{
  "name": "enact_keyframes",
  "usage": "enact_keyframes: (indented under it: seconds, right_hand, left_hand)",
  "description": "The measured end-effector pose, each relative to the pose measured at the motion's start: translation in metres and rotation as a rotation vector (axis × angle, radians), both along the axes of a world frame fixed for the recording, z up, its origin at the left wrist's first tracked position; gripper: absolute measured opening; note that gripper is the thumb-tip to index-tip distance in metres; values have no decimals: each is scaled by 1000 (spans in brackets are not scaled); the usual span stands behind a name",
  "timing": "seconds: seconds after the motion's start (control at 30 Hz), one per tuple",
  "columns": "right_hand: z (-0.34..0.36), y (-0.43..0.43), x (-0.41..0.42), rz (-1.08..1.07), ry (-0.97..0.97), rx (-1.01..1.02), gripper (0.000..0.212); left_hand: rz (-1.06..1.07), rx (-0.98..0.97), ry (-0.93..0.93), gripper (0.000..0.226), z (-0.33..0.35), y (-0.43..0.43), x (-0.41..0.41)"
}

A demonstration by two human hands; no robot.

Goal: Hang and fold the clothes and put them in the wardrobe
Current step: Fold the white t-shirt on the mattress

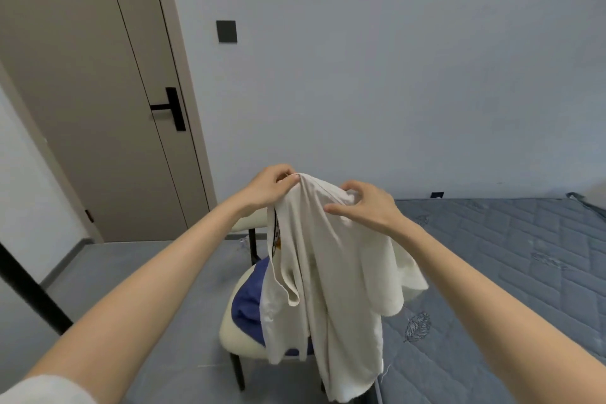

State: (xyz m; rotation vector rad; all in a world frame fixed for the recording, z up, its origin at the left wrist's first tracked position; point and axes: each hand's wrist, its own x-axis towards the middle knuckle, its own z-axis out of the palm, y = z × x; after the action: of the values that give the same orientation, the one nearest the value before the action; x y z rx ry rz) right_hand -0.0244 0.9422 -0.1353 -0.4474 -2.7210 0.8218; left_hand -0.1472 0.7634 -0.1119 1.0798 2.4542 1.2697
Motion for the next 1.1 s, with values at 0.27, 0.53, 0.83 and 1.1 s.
enact_keyframes:
  seconds: [0.27, 0.53, 0.83, 1.1]
  right_hand:
    - [13, -6, 1, -36, 317, -113, 34]
    - [50, 7, 0, -108, 486, -343, 19]
    - [76, 10, 15, -67, 505, -377, 29]
    - [49, 49, 53, -348, 453, -382, 16]
  left_hand:
    - [-90, 208, 65, 9, 10, 35, 16]
    - [8, -30, -108, 71, -63, 22, 13]
    - [79, -98, -307, 27, -126, 56, 42]
    - [260, 41, -459, 22, -128, 68, 15]
